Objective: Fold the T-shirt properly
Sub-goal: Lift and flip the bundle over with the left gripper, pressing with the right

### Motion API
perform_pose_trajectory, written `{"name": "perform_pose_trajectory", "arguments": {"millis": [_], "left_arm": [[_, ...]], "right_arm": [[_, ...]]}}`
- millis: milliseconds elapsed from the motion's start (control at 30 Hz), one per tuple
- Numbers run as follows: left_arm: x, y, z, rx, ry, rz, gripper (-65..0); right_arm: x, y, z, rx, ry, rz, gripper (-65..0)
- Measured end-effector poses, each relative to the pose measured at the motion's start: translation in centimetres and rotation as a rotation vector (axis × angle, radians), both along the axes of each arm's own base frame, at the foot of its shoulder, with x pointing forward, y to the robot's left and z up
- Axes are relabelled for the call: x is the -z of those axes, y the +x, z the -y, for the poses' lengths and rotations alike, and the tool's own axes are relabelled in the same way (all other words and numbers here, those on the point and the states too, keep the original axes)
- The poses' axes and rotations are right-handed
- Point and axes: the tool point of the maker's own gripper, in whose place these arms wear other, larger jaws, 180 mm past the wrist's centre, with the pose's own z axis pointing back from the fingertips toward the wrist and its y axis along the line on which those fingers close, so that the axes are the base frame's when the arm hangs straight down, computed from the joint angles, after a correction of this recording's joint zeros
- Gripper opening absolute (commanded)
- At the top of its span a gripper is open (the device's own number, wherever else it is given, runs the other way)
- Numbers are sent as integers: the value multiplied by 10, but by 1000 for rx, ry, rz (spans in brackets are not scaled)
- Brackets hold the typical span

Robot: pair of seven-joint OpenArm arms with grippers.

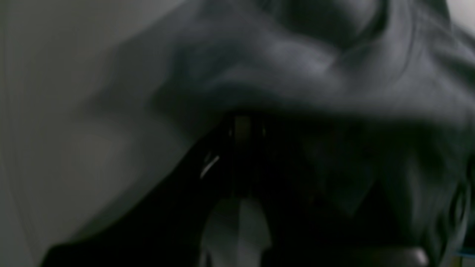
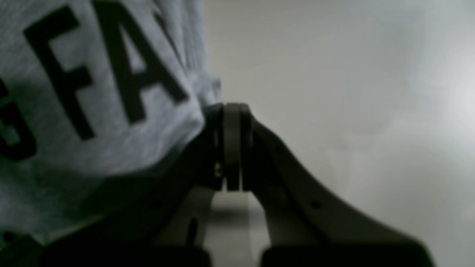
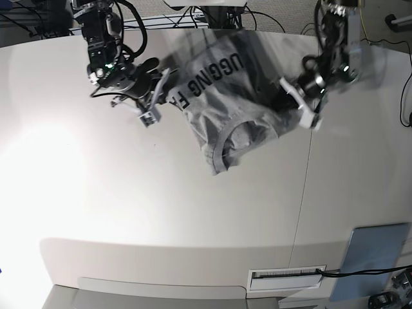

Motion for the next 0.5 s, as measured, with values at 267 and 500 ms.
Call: {"name": "perform_pose_trajectory", "arguments": {"millis": [267,500], "left_arm": [[-11,51,-10,-19,102,58,-650],[-32,43,-48,-53,142,56,-650]], "right_arm": [[2,-18,-29,-31,50,-5,-647],[-33,-5,9,120,23,86,-650]]}}
